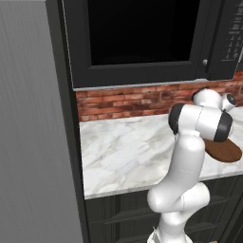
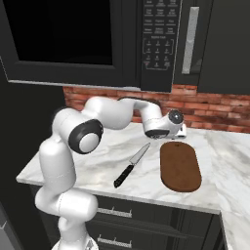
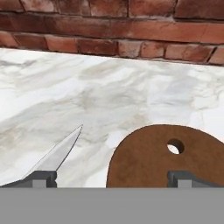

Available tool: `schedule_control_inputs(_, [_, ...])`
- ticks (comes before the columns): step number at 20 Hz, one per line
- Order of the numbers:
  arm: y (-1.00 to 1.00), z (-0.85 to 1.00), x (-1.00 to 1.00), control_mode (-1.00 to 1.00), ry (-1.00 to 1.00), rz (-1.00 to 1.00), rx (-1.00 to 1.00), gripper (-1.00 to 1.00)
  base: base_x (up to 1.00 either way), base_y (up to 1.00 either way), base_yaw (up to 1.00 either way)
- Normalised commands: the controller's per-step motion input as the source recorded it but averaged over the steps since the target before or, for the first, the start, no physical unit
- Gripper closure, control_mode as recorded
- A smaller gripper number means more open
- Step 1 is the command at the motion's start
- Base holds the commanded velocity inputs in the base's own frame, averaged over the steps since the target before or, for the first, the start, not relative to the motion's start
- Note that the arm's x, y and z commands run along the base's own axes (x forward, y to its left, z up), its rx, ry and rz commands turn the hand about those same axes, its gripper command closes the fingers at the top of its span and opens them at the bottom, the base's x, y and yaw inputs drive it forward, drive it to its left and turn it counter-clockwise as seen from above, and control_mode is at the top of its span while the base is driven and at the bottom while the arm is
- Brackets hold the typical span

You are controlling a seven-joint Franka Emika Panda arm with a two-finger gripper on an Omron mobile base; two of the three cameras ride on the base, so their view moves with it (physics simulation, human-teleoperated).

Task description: Move the cutting board and knife to the sink. Then move spray from the cabinet to the counter.

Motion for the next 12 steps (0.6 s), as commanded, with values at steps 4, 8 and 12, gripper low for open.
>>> schedule_control_inputs(4, [-0.13, -0.19, 0.29, -1.00, 0.01, 0.00, 0.00, -1.00, 0.00, 0.00, 0.00])
schedule_control_inputs(8, [-0.10, -0.26, 0.28, -1.00, 0.01, 0.00, 0.00, -1.00, 0.00, 0.00, 0.00])
schedule_control_inputs(12, [-0.06, -0.23, 0.30, -1.00, 0.00, 0.00, 0.00, -1.00, 0.00, 0.00, 0.00])
